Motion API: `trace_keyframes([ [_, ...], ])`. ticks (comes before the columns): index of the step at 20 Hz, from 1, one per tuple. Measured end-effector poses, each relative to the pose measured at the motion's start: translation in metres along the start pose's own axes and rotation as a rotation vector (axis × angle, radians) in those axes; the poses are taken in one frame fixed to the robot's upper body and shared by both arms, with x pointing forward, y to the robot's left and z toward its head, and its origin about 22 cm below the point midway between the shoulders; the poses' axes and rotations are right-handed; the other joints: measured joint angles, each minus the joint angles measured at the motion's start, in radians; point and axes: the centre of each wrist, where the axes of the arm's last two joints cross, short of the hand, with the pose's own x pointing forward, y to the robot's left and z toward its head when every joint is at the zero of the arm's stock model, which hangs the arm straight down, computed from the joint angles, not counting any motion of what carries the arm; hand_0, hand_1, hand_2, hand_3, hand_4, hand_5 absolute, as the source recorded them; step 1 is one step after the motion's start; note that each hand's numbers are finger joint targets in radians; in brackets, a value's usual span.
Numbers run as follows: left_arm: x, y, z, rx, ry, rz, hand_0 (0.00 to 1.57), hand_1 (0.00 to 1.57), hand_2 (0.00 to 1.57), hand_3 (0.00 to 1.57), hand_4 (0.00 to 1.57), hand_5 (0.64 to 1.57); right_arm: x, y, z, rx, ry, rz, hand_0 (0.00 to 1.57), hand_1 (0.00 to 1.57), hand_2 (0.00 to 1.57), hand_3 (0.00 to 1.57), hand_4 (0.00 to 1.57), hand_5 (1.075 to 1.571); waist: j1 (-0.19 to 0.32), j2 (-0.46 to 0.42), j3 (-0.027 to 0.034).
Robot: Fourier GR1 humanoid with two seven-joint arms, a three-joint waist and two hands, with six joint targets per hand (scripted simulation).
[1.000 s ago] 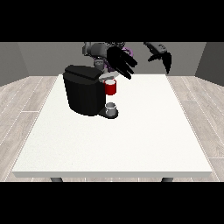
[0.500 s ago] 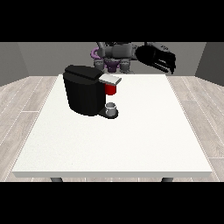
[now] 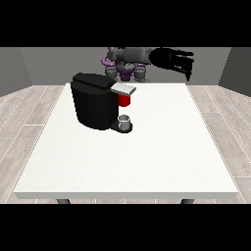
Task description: Insert the coffee pod into the coffee machine and close the lid
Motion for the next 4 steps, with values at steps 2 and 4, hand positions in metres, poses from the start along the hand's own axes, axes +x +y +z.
trace_keyframes([
  [2, -0.006, 0.004, 0.007, 0.021, 0.021, 0.006, 0.00, 0.00, 0.00, 0.00, 0.27, 1.571, -0.010, 0.021, 0.008, 0.042, -0.022, -0.028, 0.00, 0.00, 0.00, 0.00, 0.19, 1.571, -0.032, -0.026, -0.0002],
  [4, -0.018, 0.011, 0.020, 0.048, 0.052, 0.016, 0.00, 0.00, 0.00, 0.00, 0.27, 1.571, -0.018, 0.043, 0.017, 0.076, -0.032, -0.058, 0.00, 0.00, 0.00, 0.00, 0.26, 1.571, -0.065, -0.052, -0.0002],
])
